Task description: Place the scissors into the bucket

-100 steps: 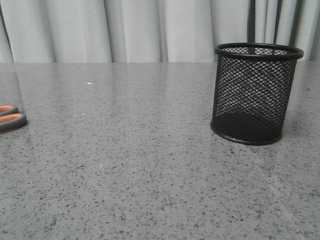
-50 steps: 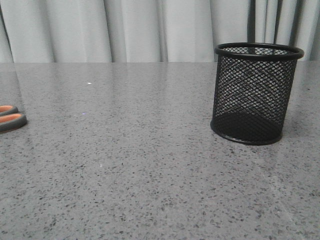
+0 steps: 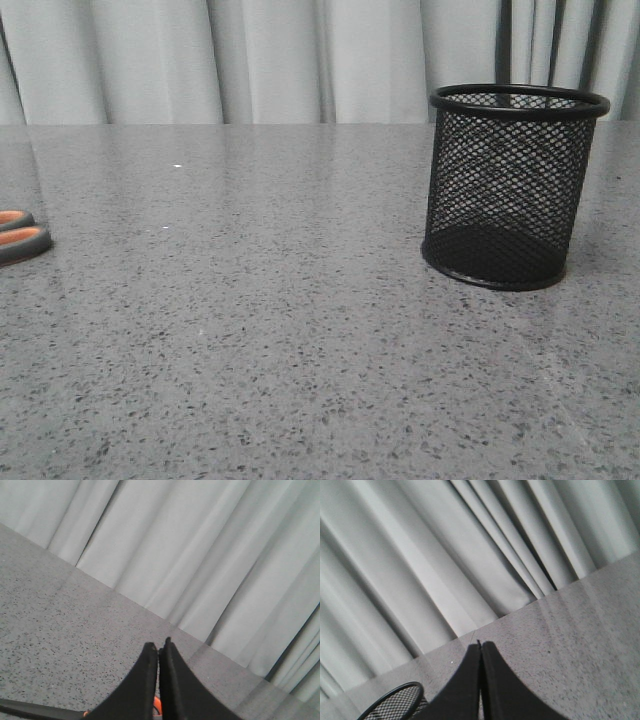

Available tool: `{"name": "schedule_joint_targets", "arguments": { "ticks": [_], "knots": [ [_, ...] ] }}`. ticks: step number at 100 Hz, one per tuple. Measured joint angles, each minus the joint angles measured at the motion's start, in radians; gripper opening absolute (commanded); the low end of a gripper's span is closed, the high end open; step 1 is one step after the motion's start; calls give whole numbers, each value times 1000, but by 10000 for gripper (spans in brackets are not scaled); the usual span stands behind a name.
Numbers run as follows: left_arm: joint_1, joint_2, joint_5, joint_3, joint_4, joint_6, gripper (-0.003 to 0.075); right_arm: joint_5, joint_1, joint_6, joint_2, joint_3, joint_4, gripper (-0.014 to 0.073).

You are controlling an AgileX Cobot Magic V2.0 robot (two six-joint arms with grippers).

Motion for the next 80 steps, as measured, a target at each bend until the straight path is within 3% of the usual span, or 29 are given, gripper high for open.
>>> {"name": "schedule_joint_targets", "arguments": {
  "ticks": [7,16,22,26,37,44,63,80],
  "knots": [
    [0,0,76,-39,40,0,120,73,0,0,40,-73,-65,-60],
    [0,33,195,-120,129,0,326,172,0,0,108,-175,-136,-23],
    [0,79,253,-177,188,0,438,243,0,0,160,-236,-160,61],
    [0,110,290,-216,213,0,465,288,0,0,195,-277,-172,141],
    [0,228,406,-323,262,12,437,390,0,0,278,-370,-184,368],
    [0,309,492,-400,273,65,403,451,0,0,326,-415,-186,445],
    [-48,524,697,-609,312,250,316,526,0,0,398,-464,-189,452],
    [-153,788,975,-813,509,285,293,516,0,0,401,-464,-190,452]
  ]
}}
